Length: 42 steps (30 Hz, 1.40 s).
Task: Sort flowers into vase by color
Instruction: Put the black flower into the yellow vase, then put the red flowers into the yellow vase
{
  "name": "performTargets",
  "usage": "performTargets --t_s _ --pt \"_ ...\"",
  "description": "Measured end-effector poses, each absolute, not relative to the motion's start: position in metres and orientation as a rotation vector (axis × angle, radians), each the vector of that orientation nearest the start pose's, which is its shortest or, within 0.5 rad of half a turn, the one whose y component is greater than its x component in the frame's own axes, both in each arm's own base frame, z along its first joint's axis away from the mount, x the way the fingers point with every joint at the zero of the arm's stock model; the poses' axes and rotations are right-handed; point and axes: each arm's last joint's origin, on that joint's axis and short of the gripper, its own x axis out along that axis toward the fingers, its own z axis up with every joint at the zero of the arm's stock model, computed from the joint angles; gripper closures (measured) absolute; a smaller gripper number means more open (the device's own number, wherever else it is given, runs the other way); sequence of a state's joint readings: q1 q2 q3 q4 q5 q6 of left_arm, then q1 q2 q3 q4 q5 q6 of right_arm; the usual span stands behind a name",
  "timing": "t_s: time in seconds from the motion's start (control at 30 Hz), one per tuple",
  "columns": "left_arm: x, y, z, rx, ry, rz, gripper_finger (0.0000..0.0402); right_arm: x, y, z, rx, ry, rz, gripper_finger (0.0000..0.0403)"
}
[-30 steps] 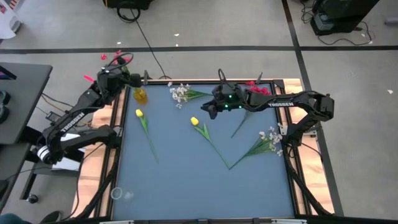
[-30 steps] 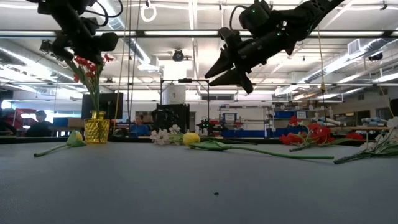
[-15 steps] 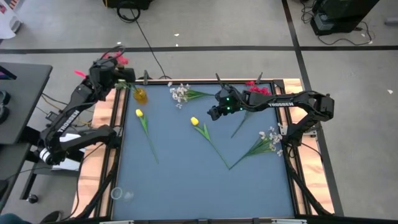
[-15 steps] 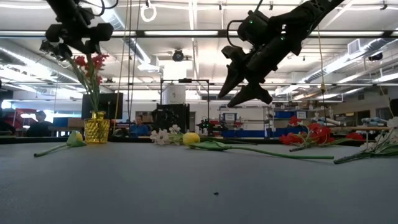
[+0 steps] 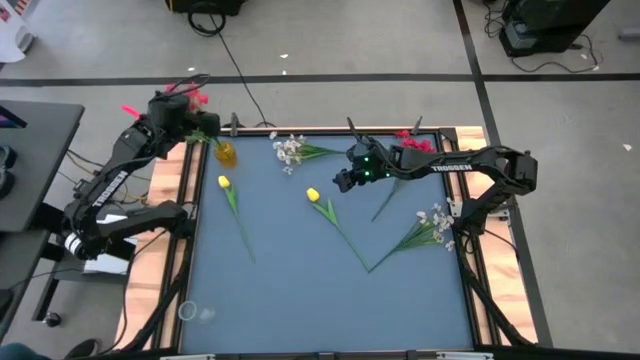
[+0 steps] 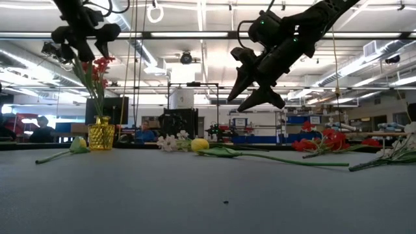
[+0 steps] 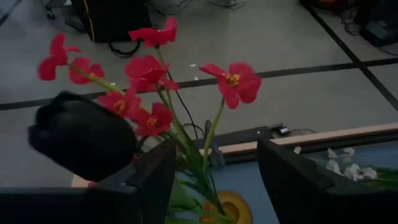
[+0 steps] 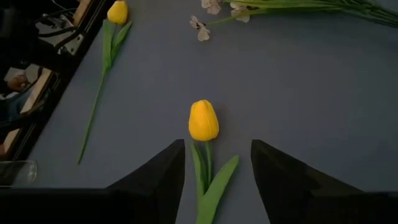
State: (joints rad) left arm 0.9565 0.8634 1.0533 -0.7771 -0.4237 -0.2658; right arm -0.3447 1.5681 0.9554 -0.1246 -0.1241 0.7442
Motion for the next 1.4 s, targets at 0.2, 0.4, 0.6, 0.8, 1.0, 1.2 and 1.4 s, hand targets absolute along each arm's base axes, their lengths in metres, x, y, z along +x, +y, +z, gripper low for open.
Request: performTargets --t_s 0.2,0.4,0.6,0.8,1.0,1.2,1.4 --pt "0.079 0.131 0.359 -0.381 0.418 1.403 0.017 0.308 -0.106 0.211 0.898 0.616 -0.471 0.0211" --pt "0.079 0.129 0.361 -0.349 0.44 1.374 0.017 0.307 -0.106 0.21 0.935 0.613 -0.496 0.0211" --pt "0.077 0.125 0.37 -0.337 0.448 1.363 0.017 0.305 -0.108 0.209 0.943 0.621 -0.531 0.0211" --pt "0.078 0.124 0.385 -0.335 0.467 1.304 0.017 0.301 -0.113 0.206 1.027 0.622 -0.597 0.0205" --pt "0.079 0.124 0.395 -0.338 0.505 1.283 0.016 0.295 -0.115 0.202 1.057 0.676 -0.639 0.0201" --pt "0.082 0.12 0.405 -0.32 0.477 1.251 0.0137 0.288 -0.113 0.197 1.06 0.747 -0.717 0.0201" --pt "0.086 0.113 0.42 -0.293 0.436 1.203 0.0136 0.286 -0.113 0.195 1.07 0.762 -0.764 0.0201"
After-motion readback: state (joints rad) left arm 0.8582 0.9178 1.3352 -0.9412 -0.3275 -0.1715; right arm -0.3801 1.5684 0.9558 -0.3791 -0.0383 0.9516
